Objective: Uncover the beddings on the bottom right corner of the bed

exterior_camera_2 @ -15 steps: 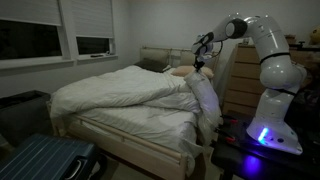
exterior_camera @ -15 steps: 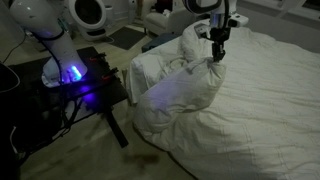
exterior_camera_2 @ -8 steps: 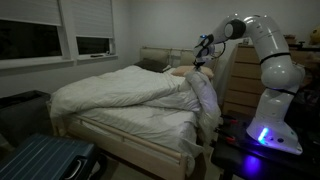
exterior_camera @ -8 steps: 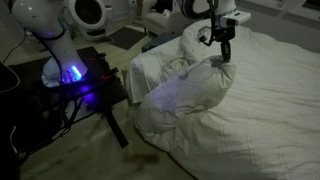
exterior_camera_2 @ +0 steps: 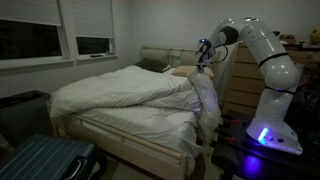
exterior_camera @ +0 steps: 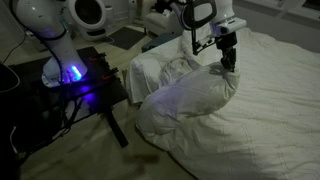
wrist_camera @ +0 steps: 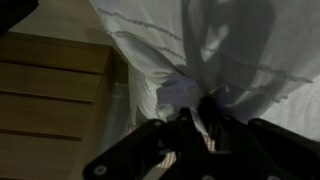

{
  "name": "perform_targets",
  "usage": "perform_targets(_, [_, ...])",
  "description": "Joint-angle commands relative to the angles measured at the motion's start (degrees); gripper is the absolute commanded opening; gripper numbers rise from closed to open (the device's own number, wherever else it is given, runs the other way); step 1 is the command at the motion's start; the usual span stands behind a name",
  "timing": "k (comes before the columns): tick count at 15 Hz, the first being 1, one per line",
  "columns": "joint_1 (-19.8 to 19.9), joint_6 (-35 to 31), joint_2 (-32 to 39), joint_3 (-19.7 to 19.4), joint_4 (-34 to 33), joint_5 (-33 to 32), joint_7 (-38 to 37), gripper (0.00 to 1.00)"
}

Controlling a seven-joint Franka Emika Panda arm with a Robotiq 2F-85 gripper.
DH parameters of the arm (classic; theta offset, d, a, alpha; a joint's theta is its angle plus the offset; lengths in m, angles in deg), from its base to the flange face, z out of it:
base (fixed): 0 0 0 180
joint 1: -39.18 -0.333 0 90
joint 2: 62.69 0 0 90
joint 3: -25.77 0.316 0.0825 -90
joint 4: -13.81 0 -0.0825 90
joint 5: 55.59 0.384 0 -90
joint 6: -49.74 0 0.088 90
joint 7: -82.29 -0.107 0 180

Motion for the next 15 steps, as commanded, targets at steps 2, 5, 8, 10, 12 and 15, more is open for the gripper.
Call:
perform_targets(2, [-9.58,0.69,5.13,-12.33,-1.73,-1.61,-16.35,0.61])
perform_targets(5, [-13.59,2.87,3.05,-13.21,1.61,-1.55,-16.78,0.84])
perform_targets(8, [-16.65,4.57,0.17,-10.54,4.72,-1.51,-12.57,1.0])
perform_targets(10, [-18.53,5.21,-2.3,-7.7,7.87,-1.26,-8.99,1.0])
perform_targets(12, [-20.08,6.88,-4.92,-4.32,10.87,-2.56,-7.23,1.0])
perform_targets(15, [-22.26,9.06,-8.62,1.04,16.08,-3.23,-5.26,1.0])
